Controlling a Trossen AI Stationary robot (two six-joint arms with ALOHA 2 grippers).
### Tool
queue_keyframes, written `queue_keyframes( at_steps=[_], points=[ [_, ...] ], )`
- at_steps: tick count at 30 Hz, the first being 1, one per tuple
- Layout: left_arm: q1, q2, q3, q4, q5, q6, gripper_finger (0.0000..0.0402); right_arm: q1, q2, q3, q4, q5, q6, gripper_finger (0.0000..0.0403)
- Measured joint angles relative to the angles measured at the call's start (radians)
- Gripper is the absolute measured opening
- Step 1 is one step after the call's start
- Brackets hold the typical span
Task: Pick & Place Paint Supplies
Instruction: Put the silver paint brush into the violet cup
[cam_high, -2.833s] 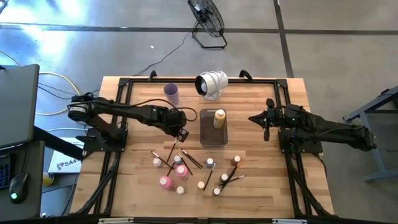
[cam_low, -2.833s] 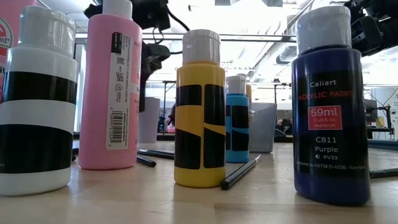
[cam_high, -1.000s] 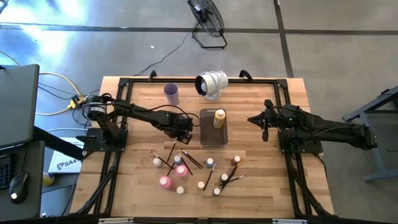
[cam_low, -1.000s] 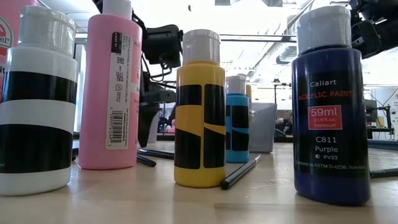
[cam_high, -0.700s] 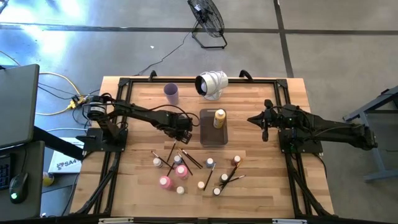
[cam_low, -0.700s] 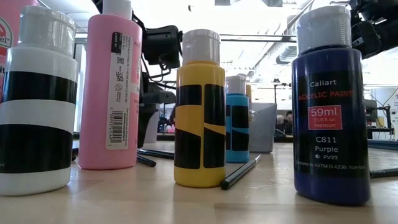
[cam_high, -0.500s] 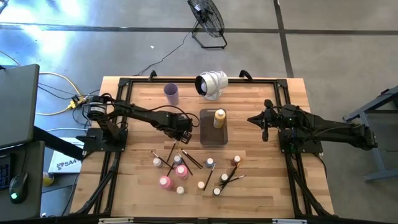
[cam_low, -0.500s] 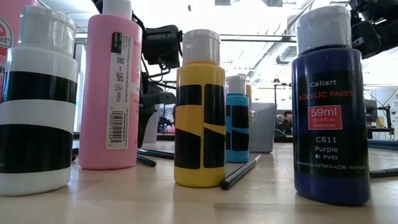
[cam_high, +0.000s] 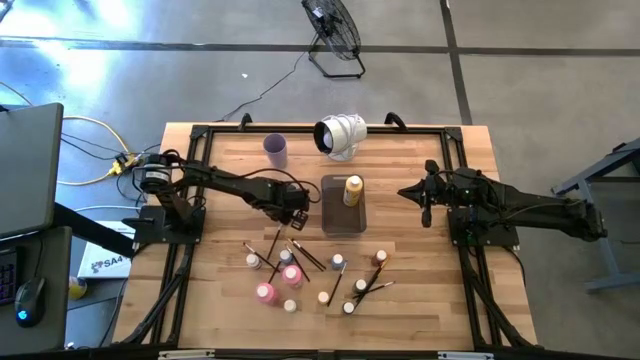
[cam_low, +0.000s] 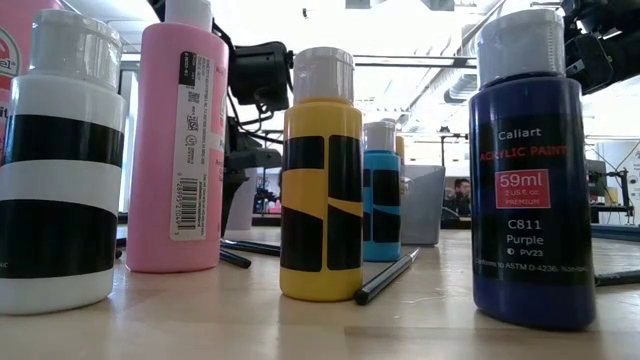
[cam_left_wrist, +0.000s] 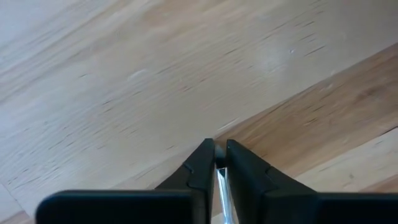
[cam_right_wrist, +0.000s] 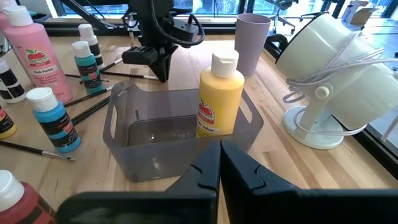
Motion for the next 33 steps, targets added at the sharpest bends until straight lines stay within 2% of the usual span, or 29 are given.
queue_keyframes(
  at_steps=[5, 16, 28, 33],
  points=[
    [0.000, -0.001, 0.000, 0.005, 0.003, 0.004, 0.0006, 0.000, 0.000, 0.000, 0.000, 0.000, 0.000, 0.0002],
    [0.000, -0.018, 0.018, -0.050, -0.030, 0.060, 0.0001, 0.000, 0.000, 0.000, 0.000, -0.002, 0.000, 0.0002],
    [0.000, -0.021, 0.172, -0.267, -0.154, 0.154, 0.0000, 0.000, 0.000, 0.000, 0.000, -0.003, 0.000, 0.0002],
    [0.000, -0.021, 0.245, -0.341, -0.259, 0.216, 0.0000, 0.000, 0.000, 0.000, 0.000, -0.003, 0.002, 0.0002]
  ],
)
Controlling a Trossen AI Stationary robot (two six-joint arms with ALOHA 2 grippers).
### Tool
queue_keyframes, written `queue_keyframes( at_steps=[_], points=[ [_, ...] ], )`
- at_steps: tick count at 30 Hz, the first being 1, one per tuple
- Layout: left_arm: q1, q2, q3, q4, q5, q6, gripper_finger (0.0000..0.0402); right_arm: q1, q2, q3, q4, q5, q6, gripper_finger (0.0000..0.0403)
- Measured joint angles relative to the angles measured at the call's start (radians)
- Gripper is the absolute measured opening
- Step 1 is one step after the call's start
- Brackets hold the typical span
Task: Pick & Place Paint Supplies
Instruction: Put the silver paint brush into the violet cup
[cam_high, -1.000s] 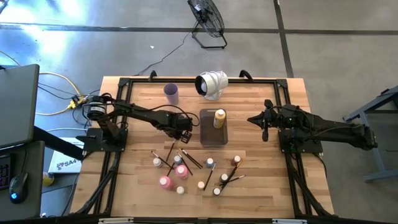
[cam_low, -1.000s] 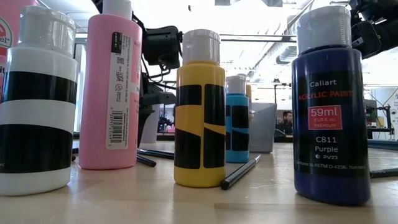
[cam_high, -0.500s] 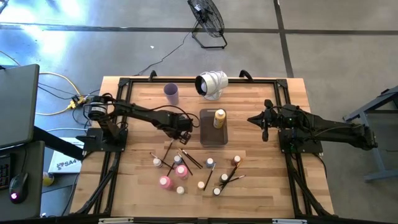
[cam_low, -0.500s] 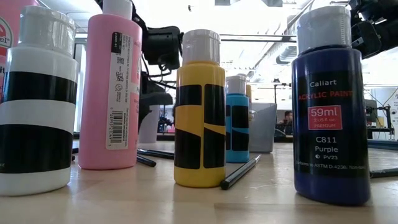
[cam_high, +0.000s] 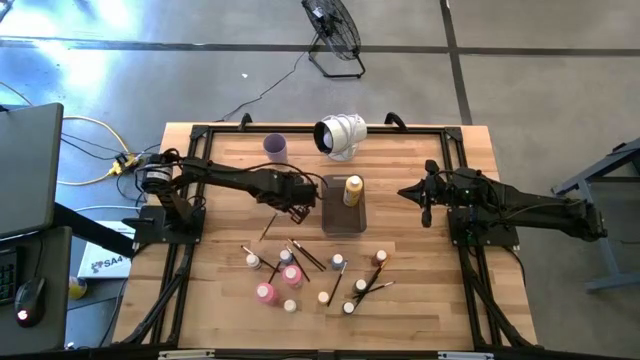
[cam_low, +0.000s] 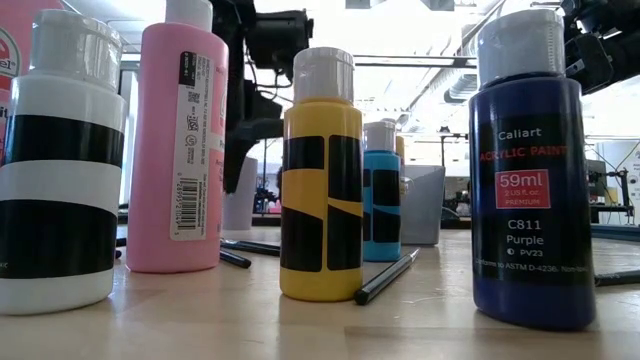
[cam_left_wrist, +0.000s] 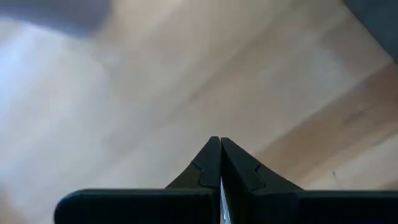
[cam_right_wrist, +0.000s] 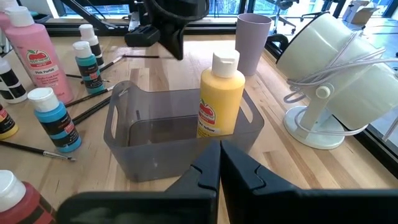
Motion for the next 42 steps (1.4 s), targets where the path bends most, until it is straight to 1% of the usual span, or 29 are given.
queue_keyframes(
  at_steps=[5, 7, 11, 19, 28, 32, 34, 36, 39, 42],
  points=[
    [0.004, -0.004, 0.042, -0.066, -0.148, 0.072, 0.0000, 0.000, 0.000, 0.000, 0.000, 0.000, 0.002, 0.0002],
    [0.017, -0.026, 0.043, -0.093, -0.164, 0.088, 0.0000, 0.000, 0.000, 0.000, -0.001, 0.000, 0.002, 0.0002],
    [0.047, -0.068, 0.045, -0.093, -0.177, 0.130, 0.0000, 0.000, 0.000, 0.000, -0.001, -0.003, 0.002, 0.0002],
    [0.118, -0.193, 0.045, -0.005, -0.254, 0.279, 0.0000, 0.000, 0.000, 0.000, 0.002, -0.049, -0.001, 0.0002],
    [0.193, -0.330, 0.045, 0.136, -0.341, 0.466, 0.0000, 0.000, 0.000, 0.000, 0.002, -0.048, -0.002, 0.0002],
    [0.246, -0.387, 0.045, 0.183, -0.372, 0.527, 0.0000, 0.000, 0.001, 0.000, 0.002, -0.045, -0.002, 0.0002],
    [0.274, -0.411, 0.045, 0.218, -0.372, 0.567, 0.0000, 0.000, 0.001, 0.000, 0.002, -0.045, -0.002, 0.0002],
    [0.302, -0.430, 0.045, 0.266, -0.345, 0.609, 0.0000, 0.000, 0.001, 0.000, 0.001, -0.045, -0.002, 0.0002],
    [0.355, -0.450, 0.045, 0.347, -0.261, 0.669, 0.0000, 0.000, 0.001, 0.000, 0.002, -0.045, -0.002, 0.0002],
    [0.421, -0.452, 0.045, 0.436, -0.142, 0.719, 0.0000, 0.000, 0.001, 0.000, 0.001, -0.045, -0.002, 0.0002]
  ],
)
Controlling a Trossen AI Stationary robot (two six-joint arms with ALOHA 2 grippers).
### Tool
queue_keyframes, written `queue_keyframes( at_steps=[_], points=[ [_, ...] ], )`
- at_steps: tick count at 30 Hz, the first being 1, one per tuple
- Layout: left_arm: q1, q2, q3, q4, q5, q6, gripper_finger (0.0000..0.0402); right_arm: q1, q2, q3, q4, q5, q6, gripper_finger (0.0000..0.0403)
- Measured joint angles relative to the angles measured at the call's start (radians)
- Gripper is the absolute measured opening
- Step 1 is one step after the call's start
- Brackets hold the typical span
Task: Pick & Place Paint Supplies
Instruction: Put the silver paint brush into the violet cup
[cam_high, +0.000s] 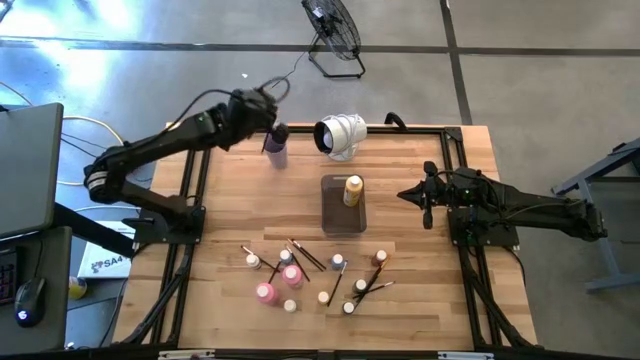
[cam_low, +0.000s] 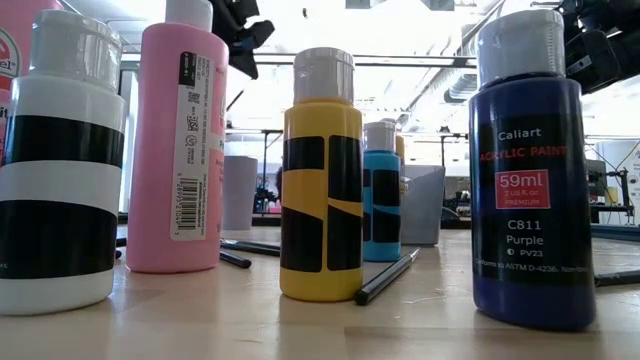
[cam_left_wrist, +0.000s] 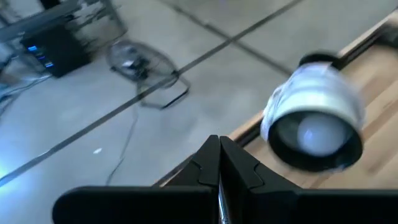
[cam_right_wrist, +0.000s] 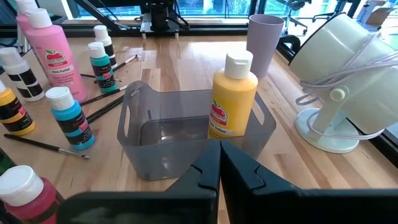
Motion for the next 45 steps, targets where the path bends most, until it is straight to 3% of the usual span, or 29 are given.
queue_keyframes(
  at_steps=[7, 10, 25, 37, 45],
  points=[
    [0.144, 0.000, -0.111, 0.279, 0.254, 0.037, 0.0000, 0.000, 0.000, 0.000, 0.000, 0.000, 0.000, 0.0002],
    [0.182, 0.000, -0.180, 0.370, 0.302, 0.031, 0.0000, 0.000, 0.000, 0.000, 0.000, -0.001, 0.000, 0.0002],
    [0.194, 0.000, -0.444, 0.650, 0.309, 0.090, 0.0000, 0.000, 0.000, 0.000, 0.005, -0.001, 0.000, 0.0002],
    [0.194, 0.000, -0.549, 0.727, 0.309, 0.097, 0.0000, 0.000, 0.000, 0.000, 0.008, 0.000, 0.003, 0.0002],
    [0.194, 0.000, -0.554, 0.718, 0.310, 0.097, 0.0000, 0.000, 0.000, 0.000, 0.008, 0.000, 0.003, 0.0002]
  ],
)
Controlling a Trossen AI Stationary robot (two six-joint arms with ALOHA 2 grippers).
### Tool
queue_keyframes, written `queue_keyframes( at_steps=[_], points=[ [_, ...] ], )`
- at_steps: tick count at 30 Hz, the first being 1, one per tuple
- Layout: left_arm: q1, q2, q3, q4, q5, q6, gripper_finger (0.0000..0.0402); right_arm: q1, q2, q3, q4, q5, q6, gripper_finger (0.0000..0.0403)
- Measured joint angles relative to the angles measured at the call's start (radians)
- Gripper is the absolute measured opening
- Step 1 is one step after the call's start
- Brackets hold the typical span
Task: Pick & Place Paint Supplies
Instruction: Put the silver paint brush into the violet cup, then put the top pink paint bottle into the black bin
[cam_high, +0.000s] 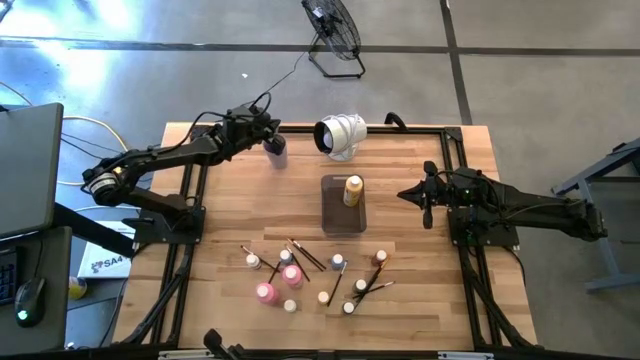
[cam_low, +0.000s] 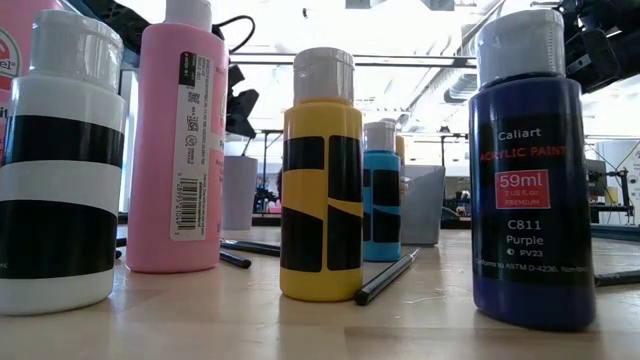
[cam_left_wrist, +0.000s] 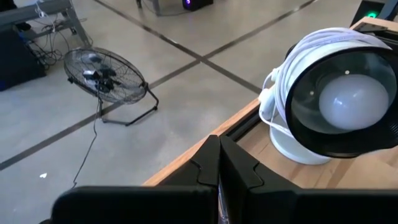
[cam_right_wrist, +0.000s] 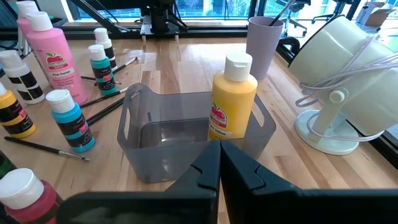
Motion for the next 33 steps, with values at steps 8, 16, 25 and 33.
queue_keyframes(
  at_steps=[8, 16, 25, 33],
  points=[
    [0.000, 0.000, 0.000, -0.028, 0.000, -0.011, 0.0013, 0.000, 0.000, 0.000, 0.000, 0.000, 0.000, 0.0002],
    [0.000, 0.000, 0.002, 0.000, 0.000, -0.036, 0.0106, 0.000, 0.000, 0.000, 0.000, 0.000, 0.001, 0.0002],
    [0.000, 0.000, 0.158, -0.018, 0.081, 0.013, 0.0142, 0.000, 0.000, 0.000, 0.000, 0.000, 0.001, 0.0002],
    [-0.001, 0.000, 0.306, -0.241, 0.311, 0.018, 0.0110, 0.000, 0.000, 0.000, 0.000, 0.000, 0.001, 0.0002]
  ],
)
